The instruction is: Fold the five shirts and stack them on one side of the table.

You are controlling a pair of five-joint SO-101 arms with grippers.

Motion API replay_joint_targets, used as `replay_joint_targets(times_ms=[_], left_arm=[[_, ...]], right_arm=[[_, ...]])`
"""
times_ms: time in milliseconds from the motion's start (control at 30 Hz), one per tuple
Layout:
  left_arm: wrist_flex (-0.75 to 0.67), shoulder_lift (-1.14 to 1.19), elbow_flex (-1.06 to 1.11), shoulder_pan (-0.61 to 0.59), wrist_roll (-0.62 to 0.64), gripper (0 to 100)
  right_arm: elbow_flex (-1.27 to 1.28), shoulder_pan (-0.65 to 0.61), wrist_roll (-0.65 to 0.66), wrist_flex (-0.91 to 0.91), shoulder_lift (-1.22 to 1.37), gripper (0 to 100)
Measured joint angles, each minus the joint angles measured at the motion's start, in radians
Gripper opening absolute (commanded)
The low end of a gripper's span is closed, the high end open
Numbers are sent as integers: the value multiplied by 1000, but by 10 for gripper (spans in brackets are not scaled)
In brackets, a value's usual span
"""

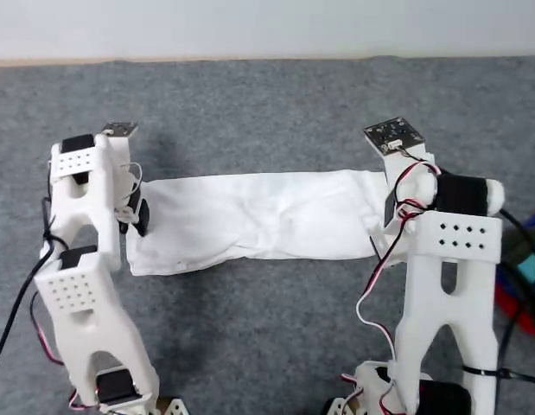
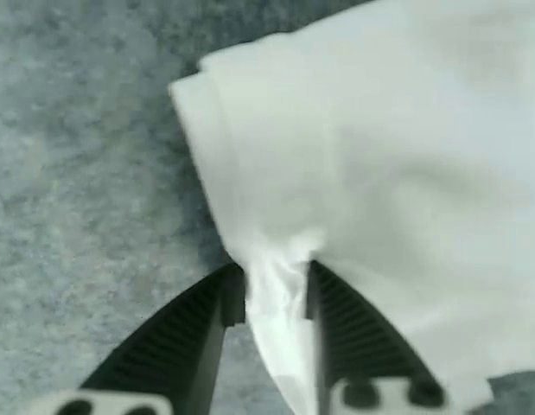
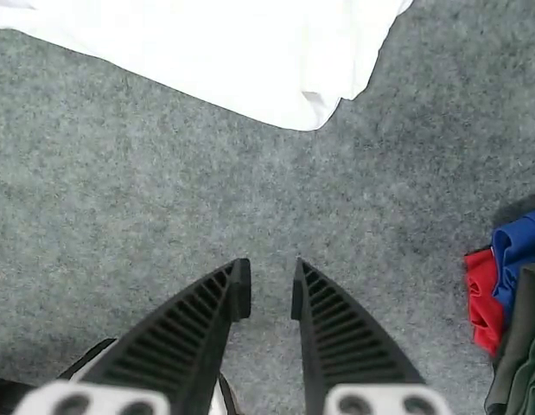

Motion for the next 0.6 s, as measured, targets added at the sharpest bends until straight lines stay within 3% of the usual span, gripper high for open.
replay_joint_targets(times_ms=[367, 600], left_arm=[[146, 117, -204, 40, 3, 1], [150, 118, -236, -69, -37, 1]], right_arm=[[0, 0, 0, 0, 0, 93], [0, 0, 0, 0, -2, 93]])
